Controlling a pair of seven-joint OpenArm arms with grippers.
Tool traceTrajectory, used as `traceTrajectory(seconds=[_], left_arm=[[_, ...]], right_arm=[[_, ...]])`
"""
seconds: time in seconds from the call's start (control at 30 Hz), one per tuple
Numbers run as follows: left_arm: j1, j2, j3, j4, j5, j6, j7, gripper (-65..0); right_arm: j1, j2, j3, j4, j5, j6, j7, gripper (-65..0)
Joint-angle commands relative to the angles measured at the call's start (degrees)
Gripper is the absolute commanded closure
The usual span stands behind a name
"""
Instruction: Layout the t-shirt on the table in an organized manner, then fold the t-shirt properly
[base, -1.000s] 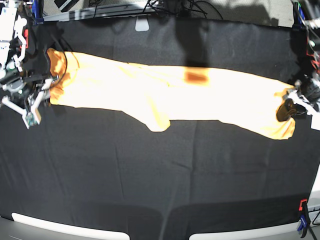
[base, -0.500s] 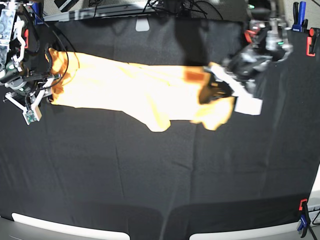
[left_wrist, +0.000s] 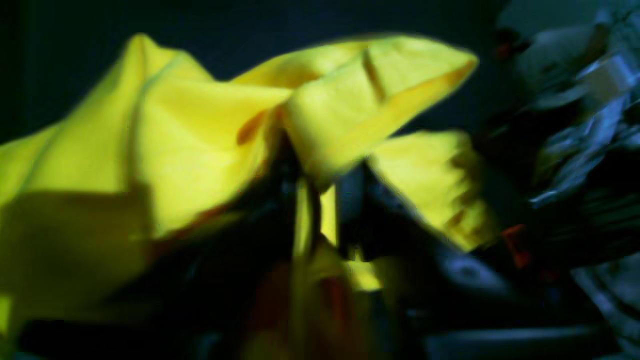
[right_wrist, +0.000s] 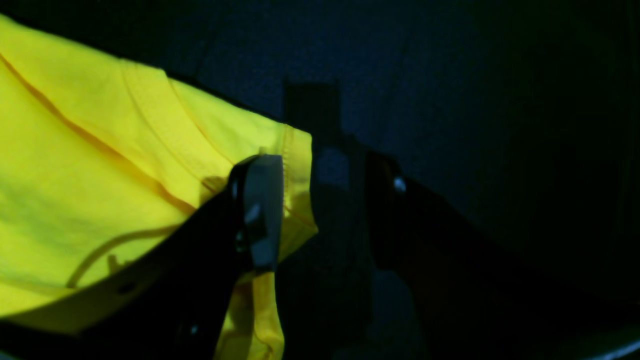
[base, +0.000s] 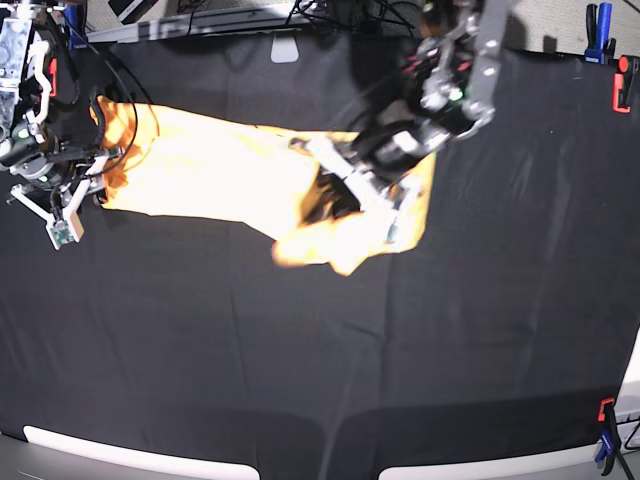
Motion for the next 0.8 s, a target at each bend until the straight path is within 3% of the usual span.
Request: traceTrajectory(seconds=[0.0, 0.03, 0.07, 0.17, 0.33, 0.4, 0.5, 0.6, 0.7, 0.77], left_arm=[[-0.76, 1.22, 0.96, 0.92, -0.98, -0.83, -0.87, -27.7], [-0.96, 1.88, 1.62, 0.92, -0.98, -0.85, -0.72, -32.7], [-1.22, 2.34, 2.16, 0.92, -0.98, -0.87, -0.22, -33.6], [-2.34, 2.60, 3.34, 0.92, -0.96, -3.17, 1.75, -33.5], [-4.33, 2.56, 3.21, 0.98, 2.36, -3.48, 1.75, -33.5], [-5.20, 2.40, 3.19, 0.98, 6.60, -3.45, 1.77, -33.5], [-5.86, 1.79, 3.17, 0.98, 13.90, -3.41, 1.73, -33.5], [-6.29, -0.76, 3.17, 0.98, 15.98, -3.39, 1.70, -33.5], [-6.64, -4.31, 3.17, 0.98, 15.93, -2.49, 1.27, -33.5], [-6.62, -6.51, 3.17, 0.98, 15.91, -0.70, 1.18, -33.5]], right_arm=[[0.46, 0.94, 0.57, 0.98, 0.48, -0.26, 0.79, -26.3], [0.46, 0.94, 0.57, 0.98, 0.46, -0.26, 0.55, -26.3], [0.48, 0.96, 0.57, 0.98, 0.46, -0.24, 0.20, -26.3], [0.48, 0.94, 0.57, 0.98, 0.48, 1.22, -0.66, -26.3], [0.48, 0.98, 0.59, 0.98, 1.25, 1.51, -2.99, -26.3], [0.48, 1.44, 1.36, 0.98, 6.62, 4.07, -7.06, -26.3], [0.48, 2.16, 4.79, 0.98, 19.74, 8.76, -13.88, -26.3], [0.48, 2.23, 10.82, 0.96, 30.73, 12.20, -18.91, -26.3], [0.48, 2.25, 16.26, -0.24, 35.60, 15.41, -20.79, -26.3], [0.46, 3.13, 17.75, -2.97, 37.77, 15.82, -20.70, -26.3]])
